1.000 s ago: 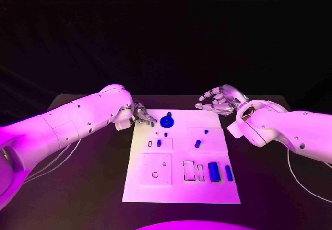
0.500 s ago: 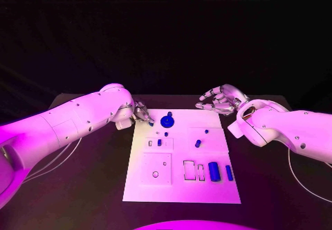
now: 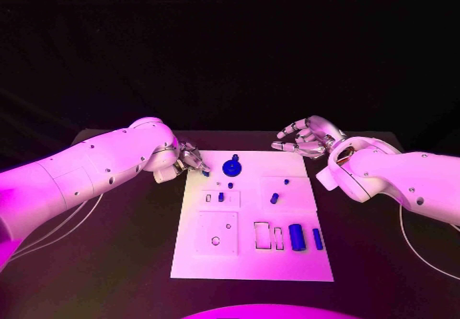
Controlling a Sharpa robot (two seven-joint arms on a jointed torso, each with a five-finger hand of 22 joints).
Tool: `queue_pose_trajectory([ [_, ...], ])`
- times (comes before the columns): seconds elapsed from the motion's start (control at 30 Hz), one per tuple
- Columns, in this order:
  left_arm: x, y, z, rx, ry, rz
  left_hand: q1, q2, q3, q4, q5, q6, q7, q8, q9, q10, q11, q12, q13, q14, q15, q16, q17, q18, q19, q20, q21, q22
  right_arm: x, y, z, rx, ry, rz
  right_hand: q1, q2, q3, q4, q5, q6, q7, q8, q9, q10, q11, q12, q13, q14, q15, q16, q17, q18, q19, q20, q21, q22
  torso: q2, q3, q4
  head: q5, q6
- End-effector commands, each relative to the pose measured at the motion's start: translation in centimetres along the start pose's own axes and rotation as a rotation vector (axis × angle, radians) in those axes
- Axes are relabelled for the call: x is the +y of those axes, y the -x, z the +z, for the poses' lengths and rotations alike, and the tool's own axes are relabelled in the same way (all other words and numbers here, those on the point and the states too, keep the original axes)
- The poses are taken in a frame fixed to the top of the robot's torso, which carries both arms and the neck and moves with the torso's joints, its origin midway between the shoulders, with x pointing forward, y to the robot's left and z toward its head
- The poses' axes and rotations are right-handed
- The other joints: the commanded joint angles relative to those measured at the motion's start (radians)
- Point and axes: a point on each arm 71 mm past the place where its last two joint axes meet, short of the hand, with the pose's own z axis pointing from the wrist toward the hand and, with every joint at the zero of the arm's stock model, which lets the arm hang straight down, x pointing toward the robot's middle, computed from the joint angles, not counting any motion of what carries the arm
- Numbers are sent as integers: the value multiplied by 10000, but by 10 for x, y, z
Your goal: Assemble the parts on the task board
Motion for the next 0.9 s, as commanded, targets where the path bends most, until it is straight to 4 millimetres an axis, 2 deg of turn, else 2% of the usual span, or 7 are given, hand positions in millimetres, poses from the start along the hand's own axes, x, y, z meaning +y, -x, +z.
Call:
queue_pose_trajectory([
  [0.03,-1,-4,-7,132,-275,-530,-161,-36,1559,-1437,124,39,-37,113,470,155,-22,83,70,929,-43,41,2283,13,62,-11,73,44,0,-1,0,120,106,-83,-79,45,-10,-13,48,46,-5,31,-12,2,-33,-15,624,957,-47,-37,2208,-142,1046,-36,45,2631,-30,5,31,14,-14],
  [0.3,2,-14,-29,-56,-789,-607,-512,-314,2061,-1715,402,240,-101,222,482,485,-89,281,369,926,-103,27,2259,-43,234,-61,199,301,-1,1,-1,90,68,-89,-78,53,-5,-14,60,50,-7,36,-14,-1,-35,-18,620,955,-48,-40,2201,-142,1046,-37,45,2631,-98,2,96,26,-81],
  [0.37,3,-17,-32,-138,-867,-524,-611,-386,2164,-1772,582,311,-126,243,476,583,-114,333,452,926,-127,25,2254,-60,286,-84,238,378,-2,1,-1,87,54,-78,-78,53,-5,-14,60,50,-7,36,-14,-1,-35,-18,620,955,-48,-40,2201,-142,1046,-37,45,2631,-114,0,112,17,-111],
  [0.5,4,-25,-38,-224,-975,-336,-795,-509,2286,-1851,986,424,-171,268,461,743,-156,409,596,932,-166,32,2266,-70,319,-123,262,425,-3,2,-1,82,34,-55,-78,53,-5,-14,60,50,-7,36,-14,-1,-35,-18,620,955,-48,-40,2201,-142,1046,-37,45,2631,-111,-5,113,42,-125],
  [0.67,6,-34,-41,-233,-1034,-155,-918,-585,2347,-1915,1319,518,-207,283,447,895,-194,502,767,943,-197,50,2297,-59,296,-154,243,382,-3,2,-1,78,19,-43,-78,53,-5,-14,60,50,-7,36,-14,-1,-35,-18,620,955,-48,-40,2201,-142,1046,-37,45,2631,-87,-4,99,61,-137],
  [0.9,8,-49,-39,-175,-984,175,-1016,-638,2384,-1973,1567,593,-237,297,438,1000,-223,563,881,945,-224,52,2299,-51,280,-180,226,350,-3,2,-2,81,18,-36,-78,63,1,-15,86,53,-9,42,-19,-4,-39,-22,612,955,-51,-40,2200,-142,1046,-40,45,2631,-73,4,77,96,-185],
])
